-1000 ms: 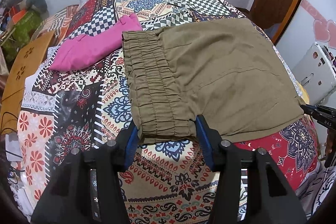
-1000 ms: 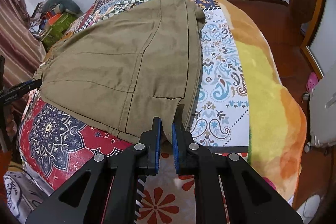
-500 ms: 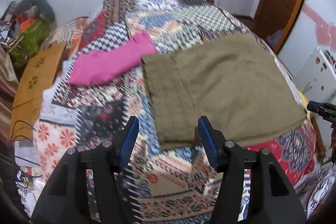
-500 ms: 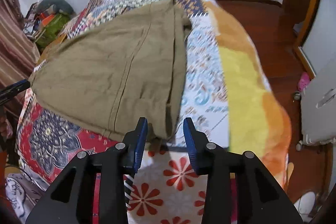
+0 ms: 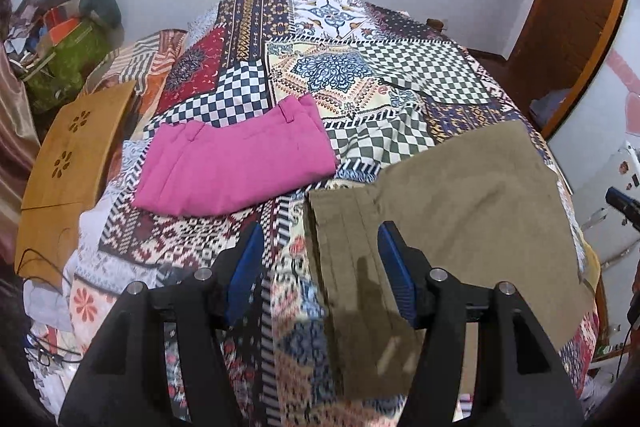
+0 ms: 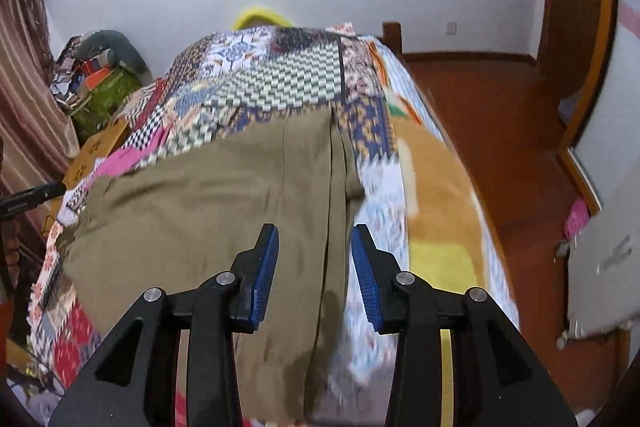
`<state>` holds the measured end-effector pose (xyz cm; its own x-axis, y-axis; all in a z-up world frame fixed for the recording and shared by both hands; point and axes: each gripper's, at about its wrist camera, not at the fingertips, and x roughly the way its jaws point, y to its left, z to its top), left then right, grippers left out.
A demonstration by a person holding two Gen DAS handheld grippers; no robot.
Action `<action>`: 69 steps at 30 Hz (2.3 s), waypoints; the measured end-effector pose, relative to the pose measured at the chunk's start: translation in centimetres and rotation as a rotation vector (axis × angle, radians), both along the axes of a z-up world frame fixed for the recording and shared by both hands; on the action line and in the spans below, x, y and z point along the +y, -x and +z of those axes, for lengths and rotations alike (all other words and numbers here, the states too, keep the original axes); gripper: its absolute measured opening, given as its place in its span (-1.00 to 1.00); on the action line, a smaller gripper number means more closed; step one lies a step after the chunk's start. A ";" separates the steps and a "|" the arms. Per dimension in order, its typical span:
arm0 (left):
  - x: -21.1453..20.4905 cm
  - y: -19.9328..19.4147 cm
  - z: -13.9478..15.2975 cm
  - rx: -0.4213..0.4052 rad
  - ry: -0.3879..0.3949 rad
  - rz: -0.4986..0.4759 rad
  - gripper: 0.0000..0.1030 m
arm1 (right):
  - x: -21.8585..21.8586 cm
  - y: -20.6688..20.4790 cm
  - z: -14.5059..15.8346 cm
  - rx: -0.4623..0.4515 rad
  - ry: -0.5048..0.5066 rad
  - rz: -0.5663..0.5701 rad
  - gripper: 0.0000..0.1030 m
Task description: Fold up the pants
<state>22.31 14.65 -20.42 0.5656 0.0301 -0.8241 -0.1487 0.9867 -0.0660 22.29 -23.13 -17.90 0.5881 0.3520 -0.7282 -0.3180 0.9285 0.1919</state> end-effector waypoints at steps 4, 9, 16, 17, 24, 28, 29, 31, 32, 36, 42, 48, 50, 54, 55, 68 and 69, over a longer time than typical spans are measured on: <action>0.5 -2.3 -1.4 0.038 0.035 0.003 0.14 | 0.8 -2.8 0.1 -0.021 0.012 0.016 -0.33; 0.4 -4.7 -3.4 0.081 0.084 -0.011 0.15 | 2.1 -6.0 -0.5 -0.026 0.032 0.033 -0.32; 0.2 -6.9 -5.7 0.120 0.101 -0.026 0.16 | 4.0 -10.4 -2.6 -0.013 0.074 0.063 -0.04; 0.2 -7.1 -5.8 0.120 0.103 -0.029 0.16 | 4.3 -11.2 -3.1 -0.003 0.077 0.071 -0.04; 0.0 -7.3 -6.3 0.121 0.073 -0.048 0.16 | 5.2 -14.9 -5.5 0.046 0.083 0.089 -0.04; -0.2 -7.2 -6.4 0.107 0.055 -0.037 0.13 | 5.4 -15.7 -6.5 0.086 0.054 0.103 -0.12; -0.2 -7.1 -6.4 0.103 0.053 -0.033 0.12 | 5.5 -15.8 -6.7 0.089 0.052 0.109 -0.28; -0.3 -6.9 -6.4 0.095 0.046 -0.025 0.10 | 5.9 -15.8 -6.9 0.094 0.063 0.117 -0.44; -0.3 -6.9 -6.4 0.092 0.042 -0.023 0.09 | 6.1 -15.8 -7.0 0.087 0.073 0.118 -0.54; -0.6 -6.7 -6.1 0.079 0.018 -0.019 0.06 | 6.8 -15.6 -7.2 0.053 0.144 0.134 -0.85; -0.4 -6.4 -5.2 0.061 0.007 -0.017 0.03 | 8.1 -14.6 -7.3 -0.052 0.295 0.156 -0.90; -0.3 -6.6 -5.8 0.076 -0.011 -0.017 0.04 | 8.2 -15.4 -8.6 -0.019 0.331 0.163 -0.90; -0.2 -6.9 -6.4 0.093 -0.014 -0.017 0.04 | 8.3 -15.4 -8.7 -0.012 0.337 0.162 -0.90; 0.1 -6.9 -5.9 0.099 0.001 -0.013 0.12 | 8.2 -15.6 -8.0 0.011 0.335 0.161 -0.90; 0.1 -6.7 -5.4 0.095 -0.002 -0.009 0.15 | 8.1 -15.6 -7.7 0.013 0.325 0.157 -0.89; -1.8 -5.1 0.2 0.007 0.044 -0.059 0.19 | 11.6 -10.9 -1.6 -0.029 0.140 0.282 -0.14; -2.5 -5.5 -0.3 0.022 0.045 -0.077 0.19 | 12.3 -10.6 -1.8 -0.019 0.125 0.304 -0.14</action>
<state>27.76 12.19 -20.73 0.5467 -0.0496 -0.8359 -0.0748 0.9914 -0.1077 32.93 -10.81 -19.70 0.4839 0.4221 -0.7666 -0.5865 0.8066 0.0739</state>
